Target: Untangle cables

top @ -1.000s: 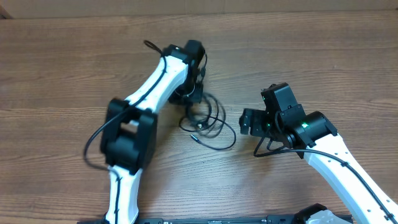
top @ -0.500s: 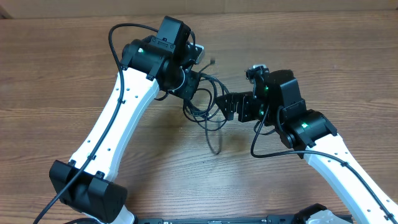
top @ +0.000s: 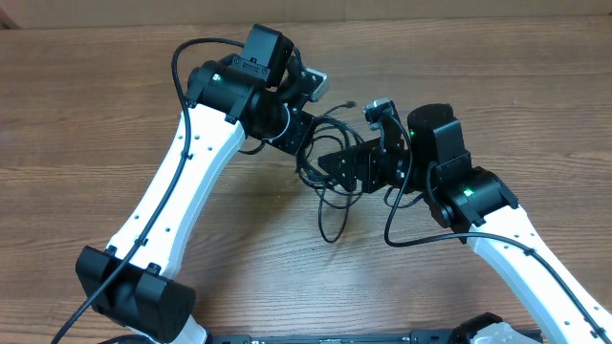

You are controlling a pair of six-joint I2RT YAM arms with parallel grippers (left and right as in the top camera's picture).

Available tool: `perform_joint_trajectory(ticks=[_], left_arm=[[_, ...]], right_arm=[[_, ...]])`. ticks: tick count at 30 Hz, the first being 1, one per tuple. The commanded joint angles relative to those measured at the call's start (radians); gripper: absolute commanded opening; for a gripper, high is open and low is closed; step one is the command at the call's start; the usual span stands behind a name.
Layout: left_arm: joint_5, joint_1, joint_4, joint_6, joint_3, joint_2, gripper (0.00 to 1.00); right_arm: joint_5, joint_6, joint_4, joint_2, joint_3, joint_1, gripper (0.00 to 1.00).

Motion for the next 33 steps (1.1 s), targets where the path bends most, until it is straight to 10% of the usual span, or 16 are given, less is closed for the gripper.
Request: perform_joint_trajectory(ticks=[1,7,13,18,33], left_arm=[[0.168,0.012,0.006,0.084,0.008,-0.004,0.04],[0.148,0.013,-0.01,0.095,0.008,-0.004,0.04],[0.095,0.013,-0.039,0.097,0.008,-0.004,0.22],[0.102,0.027,-0.043,0.097,0.008,-0.004,0.04],[0.196,0.037,0.022,0.097,0.008,-0.004,0.06]], right_arm=[[-0.016,-0.007,0.0,0.001,0.0,0.001,0.65],[0.036,0.0,0.0,0.001,0.0,0.001,0.04],[0.084,0.045,-0.003,0.001,0.0,0.001,0.04],[0.158,0.132,-0.009,0.001,0.0,0.001,0.04],[-0.097,0.133,0.023,0.001,0.0,0.002,0.04]])
